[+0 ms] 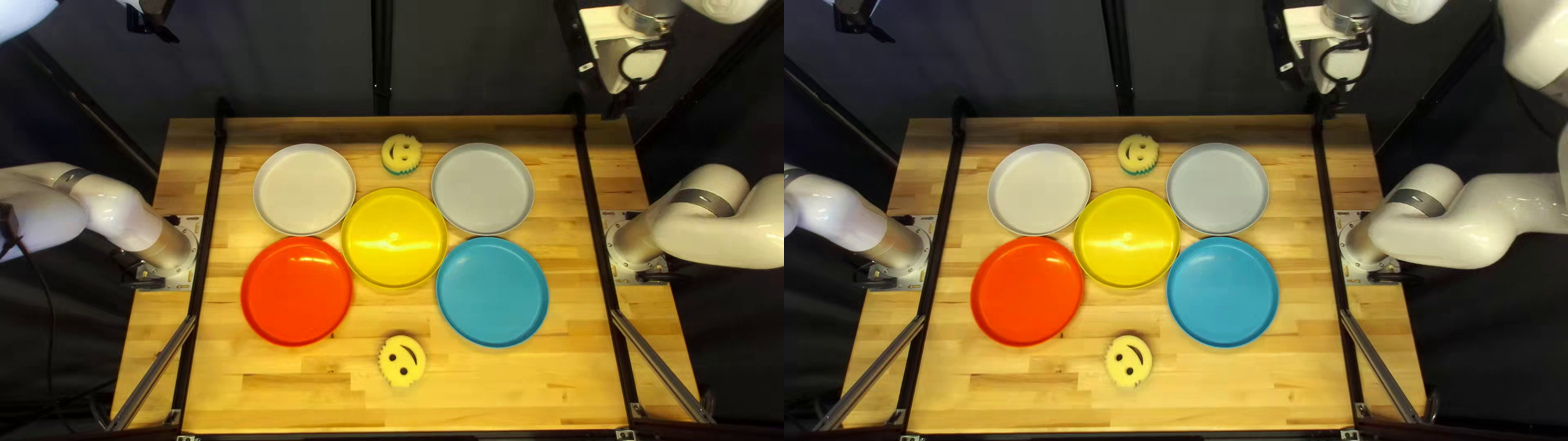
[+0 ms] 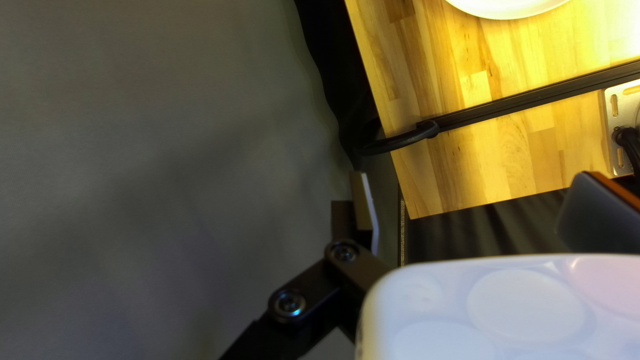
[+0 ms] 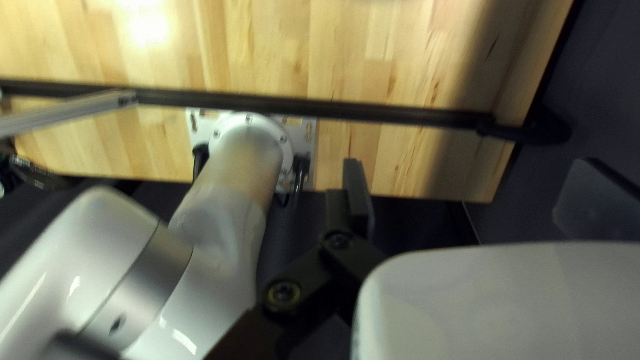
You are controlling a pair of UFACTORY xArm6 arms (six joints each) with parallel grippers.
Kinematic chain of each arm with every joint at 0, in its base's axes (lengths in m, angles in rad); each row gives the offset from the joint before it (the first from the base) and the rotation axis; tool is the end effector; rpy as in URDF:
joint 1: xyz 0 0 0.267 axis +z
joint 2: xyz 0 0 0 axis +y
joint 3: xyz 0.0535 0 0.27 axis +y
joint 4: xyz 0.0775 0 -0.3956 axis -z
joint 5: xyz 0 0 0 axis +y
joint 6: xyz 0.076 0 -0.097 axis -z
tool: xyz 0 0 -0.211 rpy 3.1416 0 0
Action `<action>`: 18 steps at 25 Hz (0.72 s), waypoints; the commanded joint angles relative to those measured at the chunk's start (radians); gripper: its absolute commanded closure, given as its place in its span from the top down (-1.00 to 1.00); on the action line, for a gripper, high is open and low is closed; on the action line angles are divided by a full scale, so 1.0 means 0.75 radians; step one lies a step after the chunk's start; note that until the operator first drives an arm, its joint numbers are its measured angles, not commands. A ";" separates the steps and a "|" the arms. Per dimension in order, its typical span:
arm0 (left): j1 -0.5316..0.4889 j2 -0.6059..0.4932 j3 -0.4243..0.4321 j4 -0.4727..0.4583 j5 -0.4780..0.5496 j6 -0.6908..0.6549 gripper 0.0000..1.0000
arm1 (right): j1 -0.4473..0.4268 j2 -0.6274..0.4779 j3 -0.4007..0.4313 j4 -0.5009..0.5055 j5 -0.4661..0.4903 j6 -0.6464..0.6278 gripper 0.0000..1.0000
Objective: Pick up sponge and scrub the plate
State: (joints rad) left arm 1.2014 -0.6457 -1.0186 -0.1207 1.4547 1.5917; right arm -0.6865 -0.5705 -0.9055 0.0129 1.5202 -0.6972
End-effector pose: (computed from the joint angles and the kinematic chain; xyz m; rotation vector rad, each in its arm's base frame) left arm 0.1796 0.3649 0.3456 -2.8920 0.5696 -0.2301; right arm 0.2830 -0.2269 0.2518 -3.1032 -0.0151 0.0401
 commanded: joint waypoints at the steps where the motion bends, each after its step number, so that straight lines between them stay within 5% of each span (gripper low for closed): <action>1: 0.000 0.000 0.000 0.000 0.000 0.000 1.00 | 0.089 0.143 -0.026 -0.017 -0.182 0.110 1.00; 5: 0.000 0.000 0.000 0.000 0.000 0.000 1.00 | 0.165 0.265 -0.083 -0.040 -0.260 0.165 1.00; 18: 0.000 0.000 0.000 0.000 0.000 0.000 1.00 | 0.160 0.296 -0.094 -0.048 -0.272 0.152 1.00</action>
State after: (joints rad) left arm 1.2014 -0.6457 -1.0186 -0.1207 1.4547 1.5917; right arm -0.5610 -0.3704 -0.9681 -0.0192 1.3258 -0.5744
